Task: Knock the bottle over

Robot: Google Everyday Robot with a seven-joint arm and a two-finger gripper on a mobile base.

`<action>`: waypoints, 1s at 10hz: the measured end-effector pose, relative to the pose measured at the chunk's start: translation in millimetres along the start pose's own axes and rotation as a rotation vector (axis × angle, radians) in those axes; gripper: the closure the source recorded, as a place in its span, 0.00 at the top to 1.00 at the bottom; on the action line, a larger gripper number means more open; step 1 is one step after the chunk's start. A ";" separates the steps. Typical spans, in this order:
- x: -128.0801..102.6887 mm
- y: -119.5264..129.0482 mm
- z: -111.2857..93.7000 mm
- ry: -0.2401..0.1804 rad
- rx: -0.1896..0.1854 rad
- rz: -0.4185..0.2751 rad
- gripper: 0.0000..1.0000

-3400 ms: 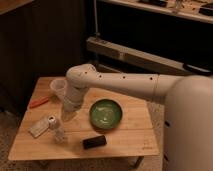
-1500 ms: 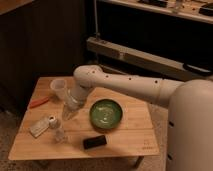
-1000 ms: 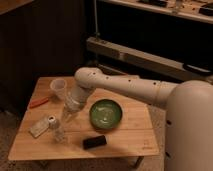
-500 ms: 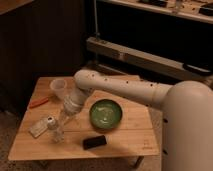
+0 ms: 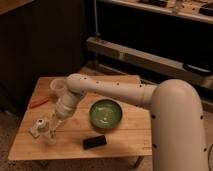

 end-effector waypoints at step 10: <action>-55.3 -36.2 36.3 -0.088 -0.049 -0.183 0.06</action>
